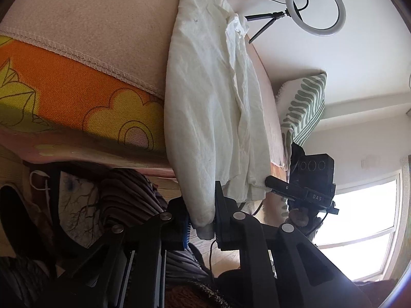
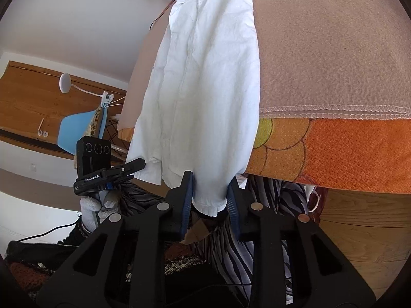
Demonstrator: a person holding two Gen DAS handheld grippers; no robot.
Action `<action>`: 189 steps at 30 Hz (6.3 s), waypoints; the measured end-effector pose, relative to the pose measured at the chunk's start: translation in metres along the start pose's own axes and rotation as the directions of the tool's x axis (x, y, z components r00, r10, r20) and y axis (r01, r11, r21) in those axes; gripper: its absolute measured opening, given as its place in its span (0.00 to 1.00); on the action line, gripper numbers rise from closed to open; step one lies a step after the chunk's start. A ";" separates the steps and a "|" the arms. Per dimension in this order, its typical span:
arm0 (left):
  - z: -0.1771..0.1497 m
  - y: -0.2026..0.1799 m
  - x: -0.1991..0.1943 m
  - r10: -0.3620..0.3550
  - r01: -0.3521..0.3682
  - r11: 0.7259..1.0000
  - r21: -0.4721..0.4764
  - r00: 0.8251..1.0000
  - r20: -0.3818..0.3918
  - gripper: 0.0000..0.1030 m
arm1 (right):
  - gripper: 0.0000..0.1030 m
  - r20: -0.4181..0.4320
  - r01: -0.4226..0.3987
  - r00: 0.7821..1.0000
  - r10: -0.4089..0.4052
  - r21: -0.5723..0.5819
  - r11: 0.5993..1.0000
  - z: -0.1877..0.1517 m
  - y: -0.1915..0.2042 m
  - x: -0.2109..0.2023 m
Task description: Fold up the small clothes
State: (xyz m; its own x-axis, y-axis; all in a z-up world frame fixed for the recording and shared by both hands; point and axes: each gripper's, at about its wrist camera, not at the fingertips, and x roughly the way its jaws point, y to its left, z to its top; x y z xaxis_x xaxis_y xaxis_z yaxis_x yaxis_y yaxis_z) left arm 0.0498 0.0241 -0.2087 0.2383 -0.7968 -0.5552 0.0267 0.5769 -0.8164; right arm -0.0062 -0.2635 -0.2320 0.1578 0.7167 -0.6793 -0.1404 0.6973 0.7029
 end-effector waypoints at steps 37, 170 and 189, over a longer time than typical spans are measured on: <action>0.187 -0.051 0.009 0.046 -0.080 0.980 0.182 0.982 0.185 0.07 | 0.10 0.258 0.022 0.964 -0.059 0.141 0.990 0.178 0.021 -0.021; 0.146 -0.106 0.137 0.339 -0.433 0.600 0.672 0.899 0.276 0.55 | 0.33 0.261 0.222 0.938 -0.229 0.057 0.973 0.401 -0.061 0.023; 0.146 -0.107 0.140 0.347 -0.440 0.590 0.677 0.895 0.280 0.55 | 0.33 0.117 0.483 0.872 -0.474 -0.066 0.873 0.429 0.016 0.055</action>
State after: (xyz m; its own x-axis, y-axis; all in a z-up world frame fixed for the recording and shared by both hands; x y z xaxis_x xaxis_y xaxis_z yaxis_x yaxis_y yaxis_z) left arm 0.2219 -0.1231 -0.1765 0.4947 -0.4630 -0.7354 0.5682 0.8127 -0.1294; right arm 0.4199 -0.2197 -0.1682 0.3190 0.2927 -0.9014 -0.1109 0.9561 0.2712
